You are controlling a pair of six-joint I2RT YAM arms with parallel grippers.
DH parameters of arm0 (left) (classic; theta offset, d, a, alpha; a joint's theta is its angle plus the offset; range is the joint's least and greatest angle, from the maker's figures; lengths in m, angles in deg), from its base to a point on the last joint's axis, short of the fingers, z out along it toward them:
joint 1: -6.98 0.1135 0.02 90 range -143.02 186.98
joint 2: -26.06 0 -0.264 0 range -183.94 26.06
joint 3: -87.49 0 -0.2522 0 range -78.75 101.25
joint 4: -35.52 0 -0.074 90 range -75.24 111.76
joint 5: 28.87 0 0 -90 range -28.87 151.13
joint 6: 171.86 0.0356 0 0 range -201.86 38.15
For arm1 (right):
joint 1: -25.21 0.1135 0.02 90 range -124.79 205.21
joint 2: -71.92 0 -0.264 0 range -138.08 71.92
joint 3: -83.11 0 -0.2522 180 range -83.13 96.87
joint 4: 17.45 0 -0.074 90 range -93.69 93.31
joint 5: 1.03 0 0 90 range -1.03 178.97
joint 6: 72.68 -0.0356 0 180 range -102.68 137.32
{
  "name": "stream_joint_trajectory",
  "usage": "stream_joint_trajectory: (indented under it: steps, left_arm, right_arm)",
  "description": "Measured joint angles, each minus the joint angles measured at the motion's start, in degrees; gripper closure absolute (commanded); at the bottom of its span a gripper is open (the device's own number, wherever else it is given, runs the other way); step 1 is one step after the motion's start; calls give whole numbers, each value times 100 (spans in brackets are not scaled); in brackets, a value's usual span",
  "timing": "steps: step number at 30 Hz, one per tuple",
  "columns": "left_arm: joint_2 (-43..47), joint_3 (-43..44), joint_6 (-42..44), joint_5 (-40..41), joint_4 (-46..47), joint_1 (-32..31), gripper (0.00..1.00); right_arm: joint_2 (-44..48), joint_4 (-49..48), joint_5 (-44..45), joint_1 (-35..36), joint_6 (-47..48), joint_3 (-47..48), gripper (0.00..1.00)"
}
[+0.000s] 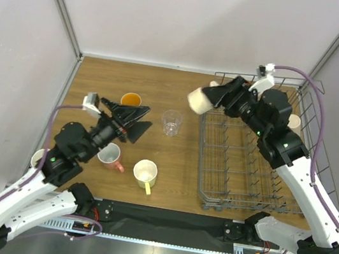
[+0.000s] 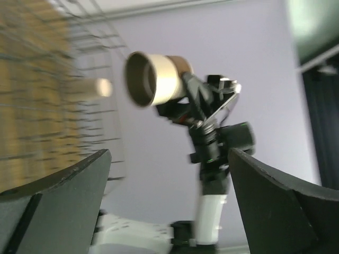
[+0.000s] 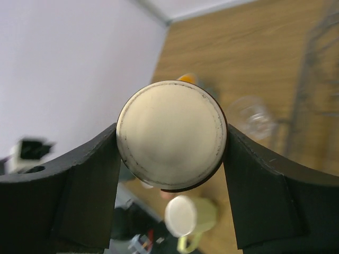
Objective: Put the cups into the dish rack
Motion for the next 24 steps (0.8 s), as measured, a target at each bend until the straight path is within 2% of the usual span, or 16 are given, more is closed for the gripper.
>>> stream_joint_trajectory:
  steps: [4,10,15,24]
  left_arm:
    - [212,675,896,20,-1652,118,4]
    - [-315,1786,2371,-4,-3493,120,6]
    - [-817,2343,3381,-35,-4428,125,6]
    - [-1447,3045,4474,-13,-5348,199,5]
  right_arm:
    - [-66,96,485,-584,796,0,100]
    - [-260,-313,1285,-1003,1886,-417,100]
    - [-546,-876,1725,-1307,2682,-1193,100]
    - [-1530,-1827,1884,-1816,3440,-1453,100]
